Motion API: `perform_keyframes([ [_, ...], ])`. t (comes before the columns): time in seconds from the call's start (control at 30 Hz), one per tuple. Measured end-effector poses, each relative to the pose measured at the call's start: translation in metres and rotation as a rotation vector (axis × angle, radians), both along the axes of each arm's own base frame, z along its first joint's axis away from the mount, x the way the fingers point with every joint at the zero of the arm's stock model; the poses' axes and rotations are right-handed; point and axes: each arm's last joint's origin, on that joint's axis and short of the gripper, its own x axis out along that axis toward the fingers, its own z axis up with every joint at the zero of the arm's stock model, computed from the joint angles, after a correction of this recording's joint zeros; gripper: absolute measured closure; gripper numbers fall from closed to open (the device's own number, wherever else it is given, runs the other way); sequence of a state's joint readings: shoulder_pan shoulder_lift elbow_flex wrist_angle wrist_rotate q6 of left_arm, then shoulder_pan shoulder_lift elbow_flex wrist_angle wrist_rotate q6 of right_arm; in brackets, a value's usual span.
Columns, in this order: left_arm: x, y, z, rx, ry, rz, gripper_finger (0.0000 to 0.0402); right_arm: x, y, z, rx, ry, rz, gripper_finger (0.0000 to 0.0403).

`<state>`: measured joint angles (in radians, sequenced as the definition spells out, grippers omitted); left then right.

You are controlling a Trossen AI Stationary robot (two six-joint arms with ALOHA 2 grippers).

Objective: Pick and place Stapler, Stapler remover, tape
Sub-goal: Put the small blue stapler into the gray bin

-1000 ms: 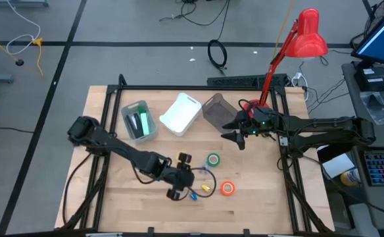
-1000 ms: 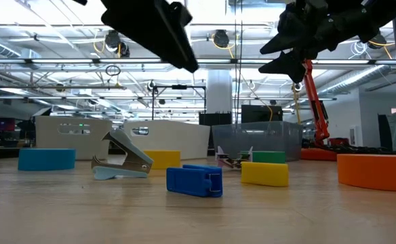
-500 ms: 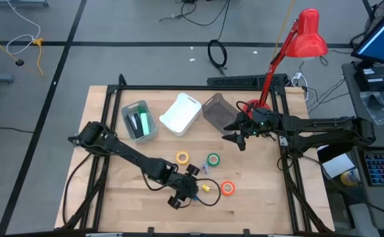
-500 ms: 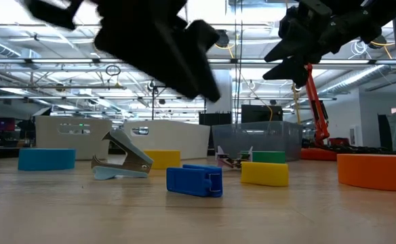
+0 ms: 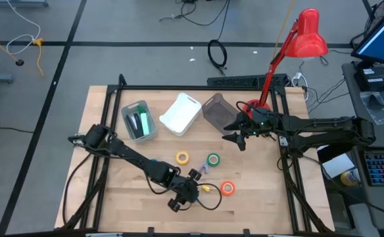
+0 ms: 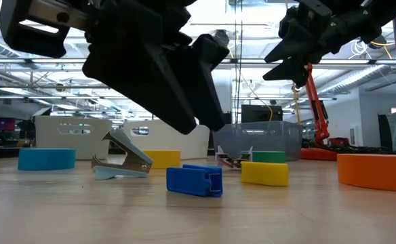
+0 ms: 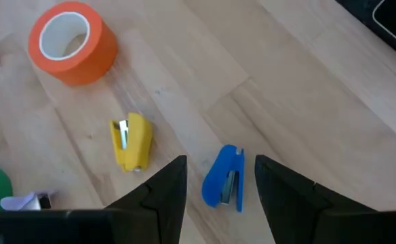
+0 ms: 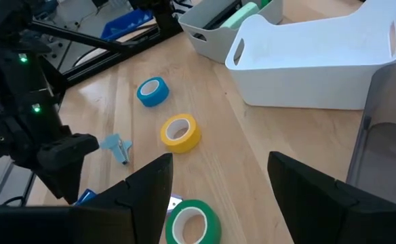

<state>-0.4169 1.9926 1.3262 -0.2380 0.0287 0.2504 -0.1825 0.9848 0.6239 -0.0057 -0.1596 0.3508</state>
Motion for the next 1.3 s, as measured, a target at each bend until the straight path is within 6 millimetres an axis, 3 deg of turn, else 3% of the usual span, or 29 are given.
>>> perform_keyframes([
  [0.37, 0.002, 0.004, -0.001, -0.001, 0.005, -0.023, 0.0225, 0.000, 0.000, 0.000, 0.001, 0.002, 0.001, 0.0167],
  [0.73, 0.005, 0.003, -0.031, 0.040, 0.068, -0.058, 0.0225, -0.002, 0.000, -0.003, 0.007, 0.034, 0.002, 0.0167],
  [0.97, 0.006, 0.002, -0.035, 0.043, 0.063, -0.085, 0.0227, -0.001, 0.000, -0.003, 0.007, 0.030, 0.001, 0.0167],
  [1.1, 0.006, 0.003, -0.035, 0.039, 0.067, -0.087, 0.0255, -0.001, 0.000, -0.003, 0.008, 0.028, 0.001, 0.0167],
  [1.3, 0.006, 0.002, -0.035, 0.029, 0.072, -0.090, 0.0331, -0.001, 0.000, -0.002, 0.009, 0.025, 0.000, 0.0167],
])
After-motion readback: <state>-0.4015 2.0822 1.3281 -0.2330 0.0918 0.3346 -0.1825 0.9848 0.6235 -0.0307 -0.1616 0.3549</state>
